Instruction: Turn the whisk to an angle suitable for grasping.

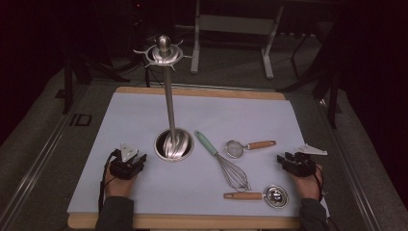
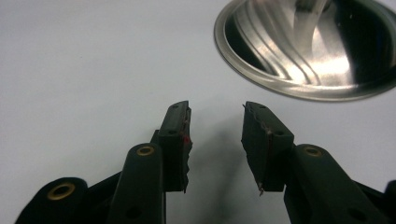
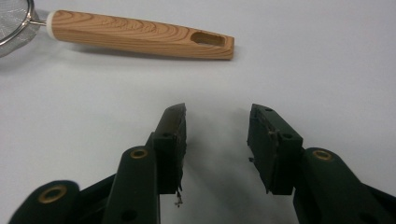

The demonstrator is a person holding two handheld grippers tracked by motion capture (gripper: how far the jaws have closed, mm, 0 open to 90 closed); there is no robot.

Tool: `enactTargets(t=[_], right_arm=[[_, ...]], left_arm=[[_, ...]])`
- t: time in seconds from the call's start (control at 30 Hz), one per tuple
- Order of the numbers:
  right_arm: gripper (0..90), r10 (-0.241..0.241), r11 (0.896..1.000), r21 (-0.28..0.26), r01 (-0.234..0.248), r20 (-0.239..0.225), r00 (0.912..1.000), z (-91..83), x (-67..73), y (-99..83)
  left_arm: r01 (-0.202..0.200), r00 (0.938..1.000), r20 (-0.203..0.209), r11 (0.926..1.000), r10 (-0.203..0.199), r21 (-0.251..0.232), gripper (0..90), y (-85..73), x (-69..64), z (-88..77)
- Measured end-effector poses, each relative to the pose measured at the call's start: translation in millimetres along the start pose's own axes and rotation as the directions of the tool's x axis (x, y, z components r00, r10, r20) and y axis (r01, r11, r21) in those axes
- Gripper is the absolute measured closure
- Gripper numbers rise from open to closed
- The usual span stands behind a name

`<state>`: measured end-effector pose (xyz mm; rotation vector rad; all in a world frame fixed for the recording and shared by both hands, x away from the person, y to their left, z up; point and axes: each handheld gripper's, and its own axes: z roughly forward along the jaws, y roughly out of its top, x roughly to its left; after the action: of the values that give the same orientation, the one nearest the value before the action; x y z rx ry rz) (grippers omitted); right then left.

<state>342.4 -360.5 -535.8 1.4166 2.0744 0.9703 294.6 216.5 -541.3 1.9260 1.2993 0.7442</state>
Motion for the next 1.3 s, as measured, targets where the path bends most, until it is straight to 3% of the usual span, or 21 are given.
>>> enactTargets(t=[0.23, 0.47, 0.67, 0.87, 1.07, 1.3], right_arm=[[59.0, -0.029, 1.0, 0.006, 0.029, 0.003, 0.9996, 0.3, 3.0, 0.6], [62.0, -0.029, 1.0, 0.002, 0.029, -0.021, 0.9994, -3.5, 8.3, 2.1], [66.9, -0.012, 1.0, -0.005, 0.012, -0.022, 0.9997, -9.5, 13.8, 8.8], [66.9, -0.053, 0.999, -0.005, 0.053, -0.056, 0.997, -15.4, 23.8, 22.1], [67.0, -0.092, 0.996, -0.011, 0.092, -0.121, 0.9883, -17.5, 37.4, 41.0], [67.0, -0.186, 0.981, 0.02, 0.193, -0.175, 0.9668, -5.1, 66.0, 62.3]], left_arm=[[0.012, 0.9998, 0.018, 0.9998, -0.012, -0.013, 63.2, -0.3, 2.6, -1.3], [0.003, 0.9982, 0.061, 0.9989, 0.0, -0.047, 68.3, -1.8, 3.2, -5.5], [0.014, 0.9972, 0.074, 0.9984, -0.01, -0.055, 71.0, -2.9, 4.8, -6.0], [0.026, 0.9968, 0.077, 0.9979, -0.021, -0.06, 70.6, -3.3, 5.3, -6.2], [0.043, 0.9957, 0.085, 0.995, -0.035, -0.09, 69.0, -5.4, 7.2, -9.2], [0.062, 0.9945, 0.09, 0.9931, -0.054, -0.099, 69.0, -6.3, 9.0, -10.3]])
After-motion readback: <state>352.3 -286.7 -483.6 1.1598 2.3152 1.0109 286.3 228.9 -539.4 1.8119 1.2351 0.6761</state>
